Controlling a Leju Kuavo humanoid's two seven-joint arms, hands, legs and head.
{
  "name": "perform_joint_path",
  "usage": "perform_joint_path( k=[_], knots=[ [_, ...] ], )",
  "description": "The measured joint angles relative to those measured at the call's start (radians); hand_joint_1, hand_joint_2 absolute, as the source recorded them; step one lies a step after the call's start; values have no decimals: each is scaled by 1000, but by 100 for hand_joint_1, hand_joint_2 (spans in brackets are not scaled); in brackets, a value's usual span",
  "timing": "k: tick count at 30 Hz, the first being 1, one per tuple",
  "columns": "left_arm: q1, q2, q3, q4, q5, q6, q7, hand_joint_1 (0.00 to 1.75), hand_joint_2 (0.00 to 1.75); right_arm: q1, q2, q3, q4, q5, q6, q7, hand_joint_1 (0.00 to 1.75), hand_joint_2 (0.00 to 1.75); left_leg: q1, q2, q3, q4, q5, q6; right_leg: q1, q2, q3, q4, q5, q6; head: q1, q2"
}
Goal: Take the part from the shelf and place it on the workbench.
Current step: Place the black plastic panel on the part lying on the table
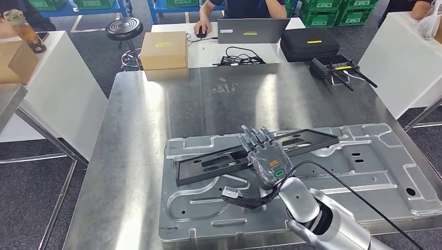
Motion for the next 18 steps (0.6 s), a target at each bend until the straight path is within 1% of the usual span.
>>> perform_joint_path(
  k=[3,4,5,9,11,15,18],
  knots=[
    [0,0,0,0,0,-1,1,0,175,0,0,0,0,-1,0,1,0,0,-1,0,0,1,-1,1,-1,0,1,-3,1,19,0,0],
    [0,1,0,0,1,-1,2,0,175,0,0,0,0,-1,0,2,0,0,-1,0,0,1,-1,1,-2,0,1,-3,2,24,0,0],
    [0,1,0,0,1,-1,3,0,175,0,0,0,0,-2,0,4,0,0,-1,1,0,1,0,2,-2,0,1,-4,2,26,0,0],
    [1,1,0,0,2,-1,5,0,175,0,-3,-5,0,-6,2,18,0,0,2,1,1,1,1,1,1,0,1,-4,3,27,0,0],
    [1,1,0,0,4,0,4,0,175,-3,-15,-15,-4,-7,13,42,0,0,4,1,2,1,2,0,3,0,1,-4,3,27,0,0],
    [6,1,0,0,12,2,-4,0,175,-30,-80,-72,-24,6,42,108,0,0,7,1,2,1,3,-2,5,-1,0,-3,3,27,0,0],
    [12,1,0,0,17,3,-1,0,175,-41,-136,-126,-38,-6,45,122,0,0,7,1,2,1,3,-2,6,-1,2,-3,3,27,0,0]
  ],
)
